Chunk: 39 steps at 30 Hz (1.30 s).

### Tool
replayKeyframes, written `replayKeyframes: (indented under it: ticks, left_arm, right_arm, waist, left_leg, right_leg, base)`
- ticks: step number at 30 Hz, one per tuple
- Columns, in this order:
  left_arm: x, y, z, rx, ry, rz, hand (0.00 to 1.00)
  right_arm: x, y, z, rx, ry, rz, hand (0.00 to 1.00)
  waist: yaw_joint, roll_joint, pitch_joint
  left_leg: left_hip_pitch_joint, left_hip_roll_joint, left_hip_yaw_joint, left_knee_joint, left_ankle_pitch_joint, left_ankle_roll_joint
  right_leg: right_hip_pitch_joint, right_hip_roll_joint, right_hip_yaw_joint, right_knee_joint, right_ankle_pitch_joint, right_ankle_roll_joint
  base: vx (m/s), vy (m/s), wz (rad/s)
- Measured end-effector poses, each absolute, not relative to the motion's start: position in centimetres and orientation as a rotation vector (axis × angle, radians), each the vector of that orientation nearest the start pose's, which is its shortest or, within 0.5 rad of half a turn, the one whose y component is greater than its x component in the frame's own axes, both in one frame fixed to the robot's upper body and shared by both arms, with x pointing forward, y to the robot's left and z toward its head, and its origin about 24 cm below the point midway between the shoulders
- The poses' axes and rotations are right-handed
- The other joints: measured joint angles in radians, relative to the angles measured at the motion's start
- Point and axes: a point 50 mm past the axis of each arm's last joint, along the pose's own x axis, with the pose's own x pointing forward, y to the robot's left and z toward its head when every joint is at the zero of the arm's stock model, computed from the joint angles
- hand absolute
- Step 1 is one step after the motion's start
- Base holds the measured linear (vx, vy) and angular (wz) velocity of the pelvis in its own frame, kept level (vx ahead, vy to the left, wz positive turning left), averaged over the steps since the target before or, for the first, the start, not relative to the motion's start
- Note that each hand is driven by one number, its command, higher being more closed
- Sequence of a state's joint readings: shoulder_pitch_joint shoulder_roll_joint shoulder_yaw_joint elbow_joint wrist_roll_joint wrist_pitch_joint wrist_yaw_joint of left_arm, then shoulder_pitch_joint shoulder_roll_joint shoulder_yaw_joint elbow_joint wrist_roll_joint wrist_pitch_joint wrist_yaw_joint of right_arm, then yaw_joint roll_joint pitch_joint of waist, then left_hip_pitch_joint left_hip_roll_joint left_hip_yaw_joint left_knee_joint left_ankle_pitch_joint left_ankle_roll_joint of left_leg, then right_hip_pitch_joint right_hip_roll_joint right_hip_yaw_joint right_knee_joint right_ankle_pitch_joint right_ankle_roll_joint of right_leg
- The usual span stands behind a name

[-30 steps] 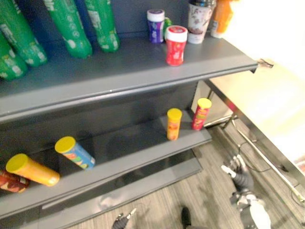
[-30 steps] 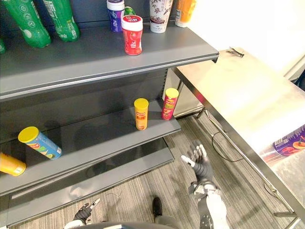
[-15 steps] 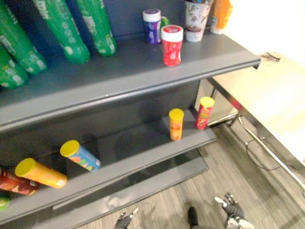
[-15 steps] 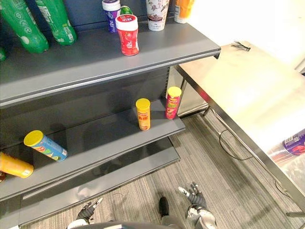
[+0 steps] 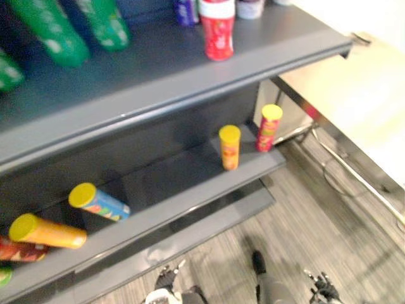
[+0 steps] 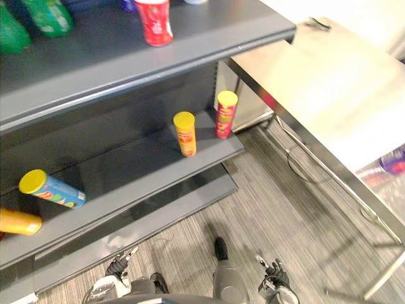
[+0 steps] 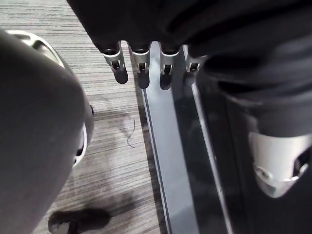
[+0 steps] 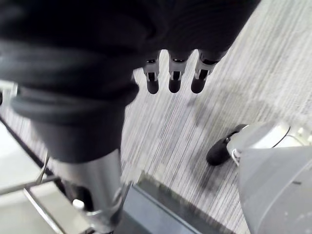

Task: Put the gum and the chips on the shelf.

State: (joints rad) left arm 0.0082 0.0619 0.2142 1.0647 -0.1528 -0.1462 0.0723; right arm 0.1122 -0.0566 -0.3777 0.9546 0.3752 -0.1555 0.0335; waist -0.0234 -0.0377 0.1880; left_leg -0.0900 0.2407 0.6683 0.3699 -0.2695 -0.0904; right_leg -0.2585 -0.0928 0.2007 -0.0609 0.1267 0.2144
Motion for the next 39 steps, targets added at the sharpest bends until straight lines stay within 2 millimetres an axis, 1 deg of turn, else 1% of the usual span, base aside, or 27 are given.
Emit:
replayKeyframes:
  ticks: [1,2,3,4,7,8,9,12,14,18,21,22,25,26,27,28,29,30,31,32,33,34,35,36,37,38,39]
  left_arm:
    - [12.5,21.0,-14.8,-0.144,0.903,0.406,0.0]
    - [12.6,21.1,-14.8,-0.15,0.897,0.417,0.0]
    - [12.5,21.4,-14.7,-0.142,0.896,0.421,0.0]
    - [12.2,21.9,-14.7,-0.131,0.898,0.427,0.0]
    - [12.7,22.2,-14.3,-0.122,0.868,0.416,0.0]
    - [12.7,22.3,-14.3,-0.119,0.865,0.416,0.0]
    - [12.9,22.4,-14.3,-0.119,0.864,0.414,0.0]
    - [12.5,21.2,-14.7,-0.152,0.891,0.388,0.0]
    - [12.6,20.1,-14.9,-0.174,0.901,0.361,0.0]
    - [13.4,19.0,-15.0,-0.197,0.902,0.33,0.0]
    - [13.1,19.0,-15.1,-0.198,0.919,0.335,0.0]
    - [13.0,19.0,-15.2,-0.198,0.923,0.337,0.0]
    - [12.1,19.4,-15.4,-0.199,0.941,0.364,0.0]
    - [11.6,19.5,-15.6,-0.208,0.953,0.384,0.0]
    - [11.6,19.5,-15.6,-0.214,0.952,0.388,0.0]
    - [11.2,19.6,-15.7,-0.223,0.959,0.4,0.0]
    - [10.8,19.6,-15.8,-0.224,0.968,0.404,0.0]
    - [10.2,19.4,-15.9,-0.255,0.974,0.424,0.0]
    - [10.5,19.5,-15.7,-0.266,0.951,0.426,0.0]
    - [10.7,19.5,-15.6,-0.27,0.942,0.424,0.0]
    - [11.3,19.3,-15.4,-0.268,0.92,0.404,0.0]
    - [11.6,19.3,-15.2,-0.255,0.904,0.385,0.0]
    - [11.7,19.3,-15.2,-0.249,0.896,0.377,0.0]
    - [11.5,19.4,-15.2,-0.246,0.895,0.377,0.0]
    - [11.2,19.4,-15.2,-0.247,0.901,0.377,0.0]
    - [10.9,19.1,-15.4,-0.251,0.917,0.374,0.0]
    - [10.8,19.2,-15.5,-0.247,0.923,0.375,0.0]
  right_arm:
    - [10.6,-23.2,-14.3,0.424,0.782,-0.595,0.0]
    - [11.6,-22.5,-14.3,0.439,0.771,-0.575,0.0]
    - [11.7,-22.1,-14.3,0.451,0.774,-0.565,0.0]
    - [11.2,-21.7,-14.6,0.454,0.793,-0.558,0.0]
    - [10.2,-21.5,-15.0,0.452,0.828,-0.562,0.0]
    - [10.3,-21.4,-15.0,0.453,0.835,-0.557,0.0]
    - [11.3,-21.1,-14.9,0.443,0.827,-0.523,0.0]
    - [13.0,-21.2,-14.3,0.403,0.8,-0.465,0.0]
    - [13.7,-21.3,-14.0,0.385,0.782,-0.443,0.0]
    - [13.0,-22.2,-14.0,0.359,0.792,-0.45,0.0]
    - [11.7,-23.0,-14.3,0.357,0.812,-0.487,0.0]
    - [11.5,-23.2,-14.3,0.361,0.813,-0.496,0.0]
    - [11.1,-23.3,-14.5,0.369,0.823,-0.513,0.0]
    - [10.7,-23.2,-14.7,0.374,0.839,-0.519,0.0]
    - [10.5,-23.2,-14.8,0.379,0.848,-0.527,0.0]
    - [10.2,-23.2,-14.9,0.391,0.856,-0.54,0.0]
    - [10.1,-23.2,-15.0,0.392,0.86,-0.544,0.0]
    - [9.9,-23.3,-15.1,0.399,0.863,-0.558,0.0]
    - [10.0,-23.7,-14.9,0.402,0.847,-0.578,0.0]
    - [10.0,-23.9,-14.9,0.408,0.844,-0.59,0.0]
    - [9.8,-24.4,-14.9,0.418,0.839,-0.625,0.0]
    - [9.4,-24.5,-15.0,0.424,0.843,-0.646,0.0]
    - [9.1,-24.6,-15.1,0.43,0.849,-0.659,0.0]
    - [8.7,-24.6,-15.2,0.442,0.862,-0.677,0.0]
    - [8.6,-24.9,-15.2,0.435,0.858,-0.682,0.0]
    - [8.7,-25.1,-15.1,0.428,0.855,-0.682,0.0]
    - [8.4,-24.8,-15.2,0.434,0.865,-0.682,0.0]
  waist:
    - [0.004,0.001,0.006]
    - [0.006,0.034,0.023]
    - [0.003,0.046,0.029]
    - [0.003,0.052,0.033]
    - [0.002,0.028,0.021]
    - [0.003,0.022,0.017]
    - [0.003,0.011,0.012]
    - [0.009,0.033,0.012]
    - [0.002,0.041,0.008]
    - [-0.004,0.043,0.008]
    - [-0.013,0.062,0.014]
    - [-0.019,0.067,0.013]
    - [-0.046,0.078,0.015]
    - [-0.056,0.079,0.015]
    - [-0.054,0.083,0.016]
    - [-0.053,0.086,0.017]
    - [-0.051,0.086,0.018]
    - [-0.048,0.074,0.024]
    - [-0.043,0.069,0.028]
    - [-0.042,0.068,0.029]
    - [-0.029,0.063,0.032]
    - [-0.011,0.06,0.034]
    - [-0.003,0.06,0.034]
    - [0.006,0.058,0.034]
    - [0.006,0.069,0.033]
    - [0.007,0.084,0.037]
    - [-0.006,0.077,0.021]
  left_leg:
    - [0.009,0.014,0.076,-0.016,-0.001,0.014]
    - [0.032,0.074,0.155,-0.015,0.004,0.019]
    - [0.055,0.102,0.201,-0.023,0.007,0.02]
    - [0.099,0.113,0.263,-0.04,0.012,0.017]
    - [0.148,0.111,0.375,-0.057,0.021,0.006]
    - [0.147,0.111,0.397,-0.056,0.022,0.004]
    - [0.148,0.117,0.447,-0.053,0.029,-0.007]
    - [0.208,0.135,0.555,-0.055,0.053,-0.033]
    - [0.218,0.135,0.564,-0.056,0.08,-0.031]
    - [0.237,0.139,0.553,-0.046,0.132,-0.031]
    - [0.272,0.16,0.538,-0.014,0.147,-0.026]
    - [0.274,0.16,0.527,-0.015,0.15,-0.026]
    - [0.304,0.163,0.526,0.011,0.153,-0.026]
    - [0.315,0.19,0.525,0.077,0.153,-0.026]
    - [0.322,0.211,0.527,0.116,0.154,-0.025]
    - [0.33,0.261,0.505,0.218,0.178,0.012]
    - [0.327,0.286,0.467,0.275,0.209,0.056]
    - [0.26,0.311,0.308,0.395,0.298,0.144]
    - [0.156,0.239,0.09,0.435,0.152,0.049]
    - [0.13,0.214,0.041,0.43,0.122,0.039]
    - [0.06,0.123,-0.08,0.382,0.043,0.015]
    - [0.021,0.063,-0.136,0.298,0.011,0.01]
    - [0.006,0.043,-0.163,0.243,0.01,0.009]
    - [-0.007,0.011,-0.214,0.122,0.018,-0.001]
    - [-0.012,-0.012,-0.268,-0.038,0.079,-0.018]
    - [-0.014,-0.011,-0.298,-0.069,0.152,-0.015]
    - [0.002,-0.037,-0.278,-0.089,0.125,-0.022]
  right_leg:
    - [-0.015,-0.019,-0.107,-0.036,-0.089,-0.02]
    - [-0.042,-0.019,-0.283,0.041,-0.087,-0.115]
    - [-0.049,-0.019,-0.398,0.147,-0.088,-0.172]
    - [-0.024,-0.035,-0.476,0.242,-0.099,-0.189]
    - [0.097,-0.09,-0.561,0.289,-0.1,-0.193]
    - [0.109,-0.097,-0.575,0.282,-0.097,-0.186]
    - [0.102,-0.083,-0.582,0.239,-0.09,-0.179]
    - [0.106,-0.032,-0.608,0.17,-0.076,-0.169]
    - [0.106,-0.017,-0.607,0.15,-0.076,-0.169]
    - [0.116,-0.006,-0.606,0.13,-0.076,-0.17]
    - [0.158,-0.007,-0.616,0.142,-0.082,-0.176]
    - [0.158,-0.01,-0.62,0.157,-0.089,-0.181]
    - [0.137,-0.049,-0.636,0.294,-0.18,-0.185]
    - [0.139,-0.052,-0.635,0.34,-0.225,-0.182]
    - [0.143,-0.048,-0.632,0.353,-0.239,-0.187]
    - [0.154,-0.036,-0.615,0.37,-0.263,-0.2]
    - [0.165,-0.029,-0.595,0.369,-0.269,-0.205]
    - [0.195,-0.027,-0.537,0.35,-0.269,-0.206]
    - [0.204,-0.044,-0.482,0.328,-0.271,-0.206]
    - [0.208,-0.049,-0.466,0.321,-0.272,-0.208]
    - [0.215,-0.063,-0.417,0.302,-0.272,-0.208]
    - [0.22,-0.071,-0.367,0.302,-0.271,-0.208]
    - [0.228,-0.072,-0.347,0.3,-0.272,-0.207]
    - [0.236,-0.075,-0.31,0.298,-0.279,-0.174]
    - [0.232,-0.07,-0.273,0.3,-0.303,-0.123]
    - [0.229,-0.057,-0.25,0.312,-0.31,-0.11]
    - [0.229,-0.071,-0.213,0.297,-0.31,-0.096]
  base:
    - [-0.12,0.14,-1.85]
    - [-0.06,0.132,-2.05]
    - [0.05,0.128,-2.07]
    - [0.04,0.1,-1.44]
    - [0.03,-0.029,-1.09]
    - [0.07,-0.142,-1.2]
    - [0.05,-0.17,-1.22]
    - [0.04,-0.173,-1.19]
    - [0.0,-0.156,-0.75]
    - [-0.05,-0.041,-0.2]
    - [-0.06,0.047,0.01]
    - [-0.07,0.105,0.13]
    - [-0.03,0.073,0.06]
    - [0.06,-0.017,-0.1]
    - [0.1,-0.052,-0.33]
    - [0.08,-0.062,-0.55]
    - [0.11,-0.099,-0.97]
    - [0.12,-0.043,-1.08]
    - [0.11,0.012,-0.97]
    - [0.09,0.108,-0.88]
    - [0.08,0.144,-1.01]
    - [0.08,0.158,-1.16]
    - [0.07,0.206,-1.17]
    - [0.02,0.258,-1.15]
    - [0.0,0.281,-1.19]
    - [-0.01,0.285,-0.97]
    - [0.09,0.295,-0.64]
